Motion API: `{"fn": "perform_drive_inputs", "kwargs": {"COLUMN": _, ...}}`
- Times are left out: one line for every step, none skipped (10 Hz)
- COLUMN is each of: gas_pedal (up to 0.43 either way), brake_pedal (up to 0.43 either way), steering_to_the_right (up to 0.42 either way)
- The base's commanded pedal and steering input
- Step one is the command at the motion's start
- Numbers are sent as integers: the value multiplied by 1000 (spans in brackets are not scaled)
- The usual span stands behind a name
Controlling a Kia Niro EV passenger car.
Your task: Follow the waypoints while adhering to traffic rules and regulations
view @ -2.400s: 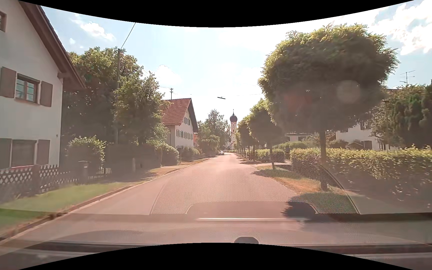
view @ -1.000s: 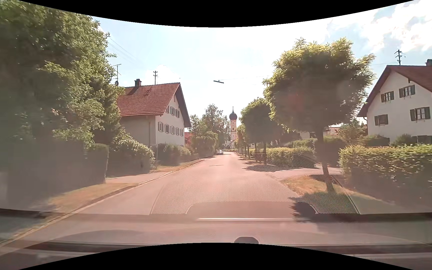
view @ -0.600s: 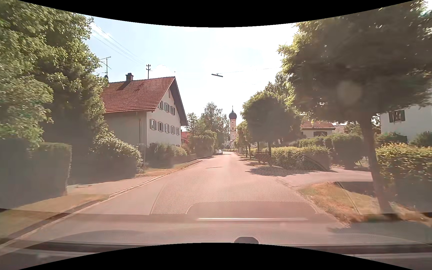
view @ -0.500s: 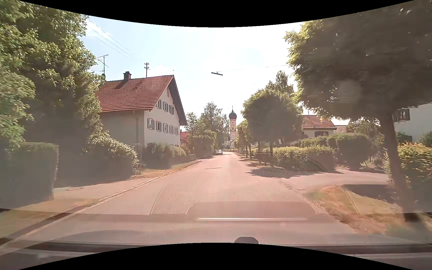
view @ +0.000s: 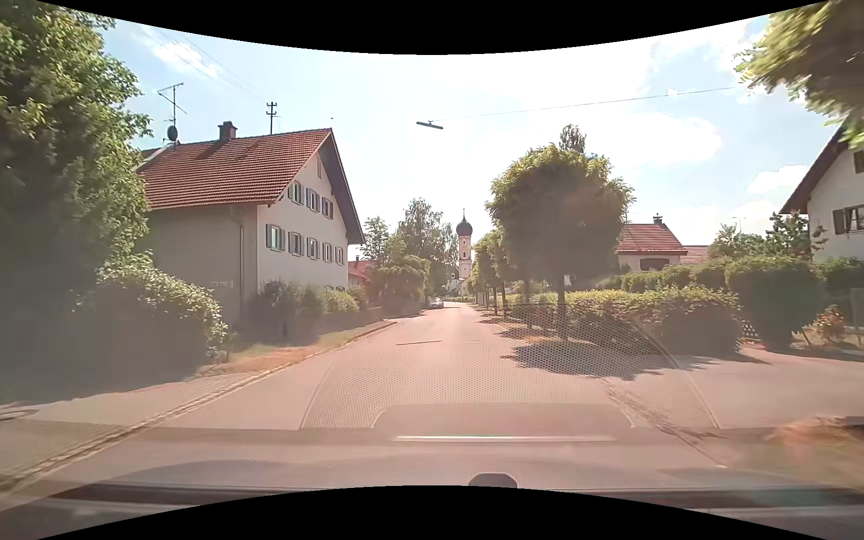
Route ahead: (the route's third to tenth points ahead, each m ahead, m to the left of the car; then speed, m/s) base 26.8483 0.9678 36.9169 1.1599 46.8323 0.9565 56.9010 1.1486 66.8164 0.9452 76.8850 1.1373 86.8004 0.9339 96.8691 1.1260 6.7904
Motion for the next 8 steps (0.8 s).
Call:
{"fn": "perform_drive_inputs", "kwargs": {"gas_pedal": 130, "brake_pedal": 0, "steering_to_the_right": 1}}
{"fn": "perform_drive_inputs", "kwargs": {"gas_pedal": 130, "brake_pedal": 0, "steering_to_the_right": 1}}
{"fn": "perform_drive_inputs", "kwargs": {"gas_pedal": 130, "brake_pedal": 0, "steering_to_the_right": 1}}
{"fn": "perform_drive_inputs", "kwargs": {"gas_pedal": 130, "brake_pedal": 0, "steering_to_the_right": 1}}
{"fn": "perform_drive_inputs", "kwargs": {"gas_pedal": 130, "brake_pedal": 0, "steering_to_the_right": 1}}
{"fn": "perform_drive_inputs", "kwargs": {"gas_pedal": 130, "brake_pedal": 0, "steering_to_the_right": 1}}
{"fn": "perform_drive_inputs", "kwargs": {"gas_pedal": 130, "brake_pedal": 0, "steering_to_the_right": 1}}
{"fn": "perform_drive_inputs", "kwargs": {"gas_pedal": 130, "brake_pedal": 0, "steering_to_the_right": 1}}
